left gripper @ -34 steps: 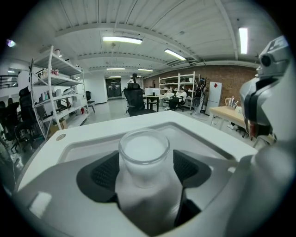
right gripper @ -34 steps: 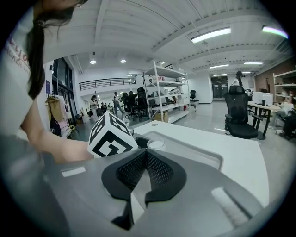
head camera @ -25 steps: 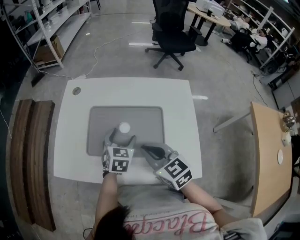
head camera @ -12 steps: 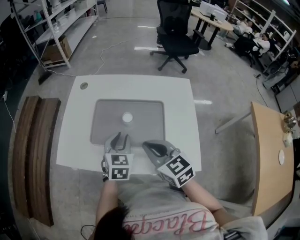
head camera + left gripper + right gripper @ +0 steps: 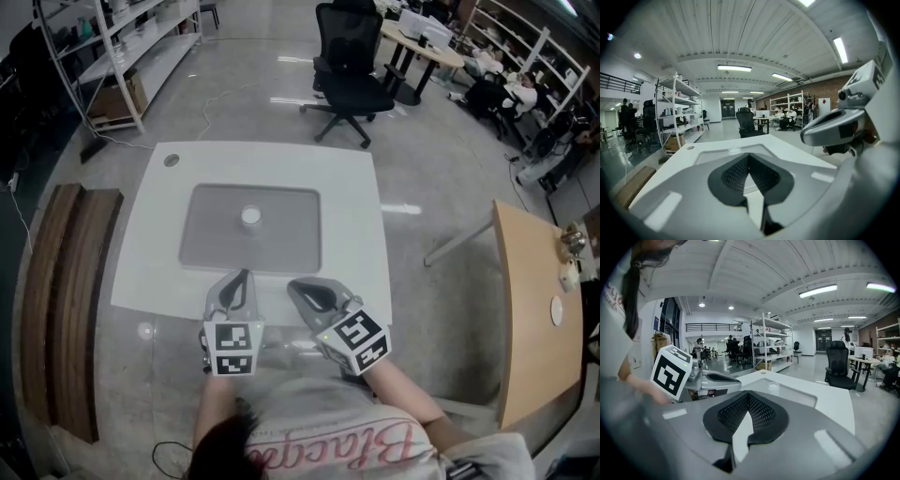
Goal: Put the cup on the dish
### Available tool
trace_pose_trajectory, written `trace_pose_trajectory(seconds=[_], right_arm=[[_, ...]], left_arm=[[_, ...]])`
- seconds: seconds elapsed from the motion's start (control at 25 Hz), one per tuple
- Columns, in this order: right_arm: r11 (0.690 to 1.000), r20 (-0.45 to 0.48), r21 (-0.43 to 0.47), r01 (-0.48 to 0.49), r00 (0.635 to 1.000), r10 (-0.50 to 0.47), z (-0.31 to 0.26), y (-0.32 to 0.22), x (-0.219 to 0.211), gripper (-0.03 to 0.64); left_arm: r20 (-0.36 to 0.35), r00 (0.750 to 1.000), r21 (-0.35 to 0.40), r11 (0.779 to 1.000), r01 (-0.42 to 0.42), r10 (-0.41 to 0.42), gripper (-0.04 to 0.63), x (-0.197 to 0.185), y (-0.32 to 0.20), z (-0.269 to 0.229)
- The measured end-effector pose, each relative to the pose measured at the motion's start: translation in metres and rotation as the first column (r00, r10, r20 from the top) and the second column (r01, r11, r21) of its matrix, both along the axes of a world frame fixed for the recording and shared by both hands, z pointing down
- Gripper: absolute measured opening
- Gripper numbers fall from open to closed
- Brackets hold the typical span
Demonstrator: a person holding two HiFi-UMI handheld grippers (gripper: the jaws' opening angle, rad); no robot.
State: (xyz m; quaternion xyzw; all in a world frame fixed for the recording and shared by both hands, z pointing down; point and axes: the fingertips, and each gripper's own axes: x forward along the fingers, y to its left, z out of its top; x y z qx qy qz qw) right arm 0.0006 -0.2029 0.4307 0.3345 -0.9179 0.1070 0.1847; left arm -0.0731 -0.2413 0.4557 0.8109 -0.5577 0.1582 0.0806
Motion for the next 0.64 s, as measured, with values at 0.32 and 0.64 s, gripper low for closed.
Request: trace_pose_trajectory(seconds=[0.32,0.64], right_arm=[[1.0,0.032,0.028,0.001,0.999,-0.002,-0.009,0.038,0.007,0.002],[0.999,0.061,0.049,-0.013,0.998,0.01,-0.021,0.078,0.011,0.001]], left_arm=[[0.009,1.0,0.027,0.999,0.017,-0.017,-0.002,0.004,0.046,-0.018],[0.002,1.0,0.044,0.999,0.007,-0.007,-0.002,0.012,0.095,-0.032]])
